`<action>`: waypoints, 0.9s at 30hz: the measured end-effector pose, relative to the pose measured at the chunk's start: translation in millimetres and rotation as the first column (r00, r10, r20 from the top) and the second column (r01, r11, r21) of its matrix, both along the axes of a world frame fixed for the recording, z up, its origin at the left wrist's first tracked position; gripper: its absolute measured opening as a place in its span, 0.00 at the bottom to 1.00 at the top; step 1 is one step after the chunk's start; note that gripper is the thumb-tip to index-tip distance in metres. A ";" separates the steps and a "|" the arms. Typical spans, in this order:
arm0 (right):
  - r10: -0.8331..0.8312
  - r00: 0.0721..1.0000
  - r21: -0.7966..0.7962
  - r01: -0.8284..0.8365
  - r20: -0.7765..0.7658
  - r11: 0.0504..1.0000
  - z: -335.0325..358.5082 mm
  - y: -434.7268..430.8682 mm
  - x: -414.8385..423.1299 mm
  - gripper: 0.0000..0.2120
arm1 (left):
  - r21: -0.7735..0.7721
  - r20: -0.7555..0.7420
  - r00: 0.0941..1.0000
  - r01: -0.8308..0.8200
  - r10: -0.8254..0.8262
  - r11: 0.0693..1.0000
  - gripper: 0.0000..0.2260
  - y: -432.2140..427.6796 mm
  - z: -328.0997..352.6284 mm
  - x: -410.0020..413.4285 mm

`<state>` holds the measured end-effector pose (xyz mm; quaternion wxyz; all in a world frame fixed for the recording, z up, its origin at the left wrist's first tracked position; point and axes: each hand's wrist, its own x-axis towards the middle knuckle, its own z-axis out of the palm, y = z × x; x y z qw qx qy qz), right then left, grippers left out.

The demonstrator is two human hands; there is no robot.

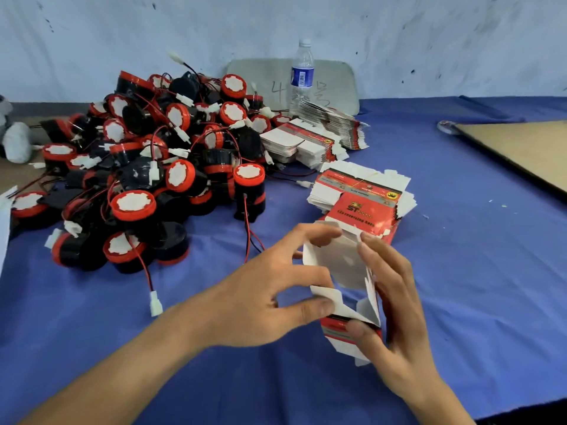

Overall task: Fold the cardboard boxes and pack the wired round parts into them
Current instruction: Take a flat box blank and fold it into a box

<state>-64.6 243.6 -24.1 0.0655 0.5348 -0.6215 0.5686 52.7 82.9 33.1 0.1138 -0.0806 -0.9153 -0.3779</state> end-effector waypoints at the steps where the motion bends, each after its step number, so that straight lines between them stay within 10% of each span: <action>1: 0.008 1.000 -0.001 -0.008 -0.002 1.000 -0.9 -0.2 0.9 0.27 | 0.002 0.018 1.000 0.011 -0.011 1.000 0.07 -0.6 2.3 -0.1; 20: -0.085 0.996 -0.147 0.088 0.030 0.985 -5.1 -16.3 17.8 0.26 | -0.171 -0.059 0.991 0.108 -0.119 0.979 0.11 -0.9 25.7 12.6; 27: -0.132 0.990 -0.165 0.138 0.051 0.977 -7.9 -8.6 15.0 0.23 | 0.098 -0.116 0.988 -0.094 0.105 0.991 0.07 13.1 9.3 6.9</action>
